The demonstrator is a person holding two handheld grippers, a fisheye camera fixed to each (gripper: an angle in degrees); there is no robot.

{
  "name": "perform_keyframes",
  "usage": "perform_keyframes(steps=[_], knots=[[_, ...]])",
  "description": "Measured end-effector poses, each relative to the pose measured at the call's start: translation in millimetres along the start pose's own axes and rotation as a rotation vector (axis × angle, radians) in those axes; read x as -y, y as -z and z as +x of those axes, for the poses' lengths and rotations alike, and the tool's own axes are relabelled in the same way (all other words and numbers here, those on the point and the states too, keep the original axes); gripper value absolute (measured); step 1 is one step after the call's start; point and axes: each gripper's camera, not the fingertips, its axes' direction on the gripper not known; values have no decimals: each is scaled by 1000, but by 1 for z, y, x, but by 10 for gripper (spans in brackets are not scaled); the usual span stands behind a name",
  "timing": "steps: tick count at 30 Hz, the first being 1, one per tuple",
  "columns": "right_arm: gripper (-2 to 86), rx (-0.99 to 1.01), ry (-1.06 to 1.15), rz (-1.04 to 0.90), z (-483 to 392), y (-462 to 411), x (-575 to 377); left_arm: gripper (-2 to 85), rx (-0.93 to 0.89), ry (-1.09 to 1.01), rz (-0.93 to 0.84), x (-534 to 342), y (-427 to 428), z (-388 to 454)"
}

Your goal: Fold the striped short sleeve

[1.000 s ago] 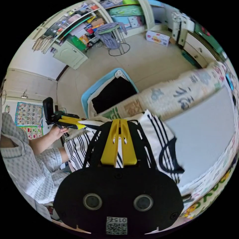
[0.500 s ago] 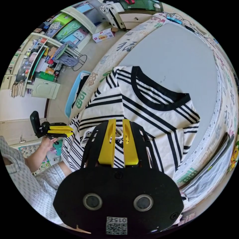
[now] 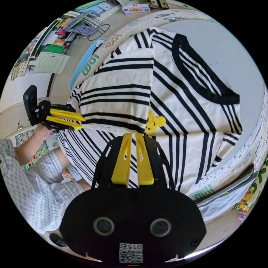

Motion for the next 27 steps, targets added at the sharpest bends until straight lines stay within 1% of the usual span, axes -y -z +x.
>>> perform_keyframes(steps=[2,4,7,9,12,14,16,19,23,27], knots=[[34,24,-35,85,7,5,6,61,19,39,81,-1,12,-11],[48,67,-64,195,16,11,27,66,99,124,155,0,24,-33],[66,75,-74,283,18,7,73,76,228,121,167,11,20,-48],[74,82,-64,290,14,-1,105,79,247,64,162,21,10,-50],[70,50,-29,270,-1,-21,151,79,281,9,96,35,-14,-59],[47,-4,-20,221,-12,-39,173,67,291,12,89,38,-23,-68],[23,-81,10,198,-27,-55,193,38,269,36,99,41,-27,-80],[5,-114,17,178,-37,-71,210,10,285,51,122,42,-31,-91],[11,-113,40,163,-40,-92,214,3,286,63,98,48,-43,-103],[47,-67,30,197,-35,-105,179,21,286,84,97,53,-40,-109]])
